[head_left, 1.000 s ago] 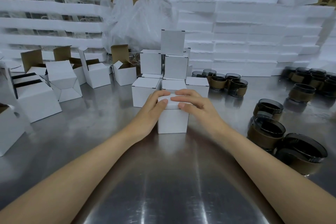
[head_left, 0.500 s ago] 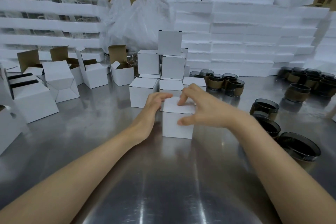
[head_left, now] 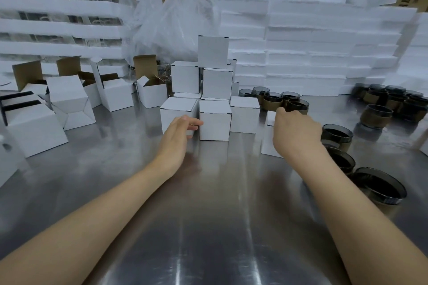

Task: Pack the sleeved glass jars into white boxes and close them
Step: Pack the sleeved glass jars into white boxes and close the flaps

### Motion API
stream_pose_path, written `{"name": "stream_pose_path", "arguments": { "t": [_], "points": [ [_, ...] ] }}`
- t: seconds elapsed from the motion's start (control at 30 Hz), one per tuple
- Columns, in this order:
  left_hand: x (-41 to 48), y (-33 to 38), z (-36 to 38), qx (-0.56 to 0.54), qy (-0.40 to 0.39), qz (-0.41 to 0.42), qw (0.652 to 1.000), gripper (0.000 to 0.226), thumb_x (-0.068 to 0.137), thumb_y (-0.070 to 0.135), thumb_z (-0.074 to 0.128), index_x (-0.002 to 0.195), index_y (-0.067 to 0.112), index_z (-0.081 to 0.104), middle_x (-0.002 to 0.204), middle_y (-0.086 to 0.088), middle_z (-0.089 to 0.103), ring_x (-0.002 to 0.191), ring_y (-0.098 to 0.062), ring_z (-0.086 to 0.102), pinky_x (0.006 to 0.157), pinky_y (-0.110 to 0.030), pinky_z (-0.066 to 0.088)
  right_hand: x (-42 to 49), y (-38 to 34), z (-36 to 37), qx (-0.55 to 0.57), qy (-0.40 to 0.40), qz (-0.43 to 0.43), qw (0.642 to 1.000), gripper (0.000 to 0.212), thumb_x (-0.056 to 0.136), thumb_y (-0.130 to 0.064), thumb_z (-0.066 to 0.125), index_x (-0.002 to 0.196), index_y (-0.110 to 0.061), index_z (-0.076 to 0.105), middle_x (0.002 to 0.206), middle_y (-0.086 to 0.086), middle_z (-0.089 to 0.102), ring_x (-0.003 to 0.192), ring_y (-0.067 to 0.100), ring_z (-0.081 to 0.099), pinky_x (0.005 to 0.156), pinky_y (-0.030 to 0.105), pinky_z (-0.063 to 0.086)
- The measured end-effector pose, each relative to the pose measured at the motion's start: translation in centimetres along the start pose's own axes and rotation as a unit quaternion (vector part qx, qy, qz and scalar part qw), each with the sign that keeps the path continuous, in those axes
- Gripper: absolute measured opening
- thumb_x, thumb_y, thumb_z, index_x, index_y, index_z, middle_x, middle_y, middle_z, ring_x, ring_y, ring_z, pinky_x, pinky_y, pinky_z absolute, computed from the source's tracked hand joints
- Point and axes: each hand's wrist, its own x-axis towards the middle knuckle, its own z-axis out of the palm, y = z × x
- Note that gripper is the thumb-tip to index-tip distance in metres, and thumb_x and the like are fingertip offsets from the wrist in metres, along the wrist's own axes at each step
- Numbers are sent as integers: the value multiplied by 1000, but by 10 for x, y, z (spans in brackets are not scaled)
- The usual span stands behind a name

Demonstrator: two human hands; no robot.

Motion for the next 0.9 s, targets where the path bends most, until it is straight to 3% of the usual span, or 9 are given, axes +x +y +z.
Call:
{"name": "stream_pose_path", "arguments": {
  "t": [0.17,0.3,0.47,0.53,0.63,0.73,0.8,0.9],
  "points": [
    [2,-5,-3,33,27,-3,999,41,102,14,29,87,11,67,108,-10,66,100,-18,60,95,-37,45,16,-7,28,74,29,16,997,33,89,-3,49,121,-3,42,116,14,56,109,33,56,69,33,36],
    [3,-6,-3,41,29,-7,999,40,100,13,32,83,13,68,100,-8,68,93,-17,61,96,-39,44,24,-9,53,155,8,7,988,74,89,-11,52,149,-3,9,135,20,37,116,38,46,82,42,44],
    [2,-5,-4,58,17,-5,998,36,99,12,35,87,8,69,95,-6,68,96,-21,62,88,-28,45,31,-6,70,232,0,-57,971,81,92,-16,46,152,-7,-7,134,18,37,117,38,39,94,43,38],
    [2,-5,-6,81,7,2,997,34,97,10,37,86,11,69,95,-5,68,96,-19,62,85,-25,44,34,-6,72,250,-27,-75,965,76,91,-20,46,152,-8,2,130,16,43,119,37,41,97,44,39],
    [3,-6,-10,145,-1,32,989,32,96,8,40,80,17,65,90,0,67,93,-17,61,83,-24,44,36,-7,77,199,-45,-96,974,44,93,-25,42,134,-10,38,125,14,49,118,35,44,95,42,34],
    [12,-7,-27,230,41,50,971,27,94,13,43,77,18,63,87,2,65,87,-18,60,73,-27,42,37,-7,81,191,-50,-107,974,34,96,-25,39,127,-11,45,127,14,49,117,34,44,92,41,34],
    [20,-8,-46,337,100,64,934,21,93,19,45,78,17,60,90,-2,60,83,-25,57,68,-30,37,37,-6,84,187,-45,-113,975,32,97,-25,38,123,-9,46,126,15,49,116,34,45,91,40,35],
    [30,-5,-82,465,200,57,861,20,93,20,46,97,6,60,108,-14,50,84,-38,57,74,-40,46,38,-5,85,193,-42,-114,974,30,97,-24,38,122,-9,47,125,15,50,115,34,46,92,39,36]
  ]
}}
